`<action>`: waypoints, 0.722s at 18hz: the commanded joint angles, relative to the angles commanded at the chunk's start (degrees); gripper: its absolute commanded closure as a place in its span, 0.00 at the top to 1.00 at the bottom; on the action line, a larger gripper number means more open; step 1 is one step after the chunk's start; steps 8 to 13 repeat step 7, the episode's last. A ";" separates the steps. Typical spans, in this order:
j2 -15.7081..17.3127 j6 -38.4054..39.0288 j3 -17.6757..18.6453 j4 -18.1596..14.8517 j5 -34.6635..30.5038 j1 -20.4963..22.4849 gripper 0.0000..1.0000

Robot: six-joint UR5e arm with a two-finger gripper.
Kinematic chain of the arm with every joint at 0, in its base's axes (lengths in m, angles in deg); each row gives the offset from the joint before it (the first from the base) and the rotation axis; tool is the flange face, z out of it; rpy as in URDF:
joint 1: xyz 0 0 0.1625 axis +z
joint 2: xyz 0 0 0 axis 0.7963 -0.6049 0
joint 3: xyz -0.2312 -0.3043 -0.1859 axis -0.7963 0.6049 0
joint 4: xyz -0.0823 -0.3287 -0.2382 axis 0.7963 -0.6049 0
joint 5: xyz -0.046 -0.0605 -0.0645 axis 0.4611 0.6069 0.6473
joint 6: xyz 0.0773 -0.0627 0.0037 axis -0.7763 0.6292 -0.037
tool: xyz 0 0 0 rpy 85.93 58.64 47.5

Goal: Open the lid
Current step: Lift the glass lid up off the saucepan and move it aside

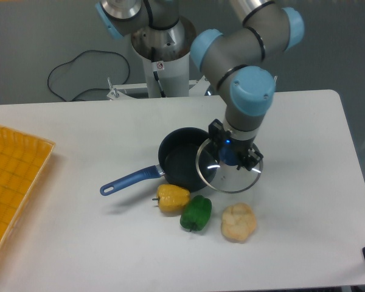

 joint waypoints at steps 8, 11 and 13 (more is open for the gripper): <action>-2.55 -1.50 -1.58 0.79 -0.18 1.41 0.44; -2.55 -1.50 -1.58 0.79 -0.18 1.41 0.44; -2.55 -1.50 -1.58 0.79 -0.18 1.41 0.44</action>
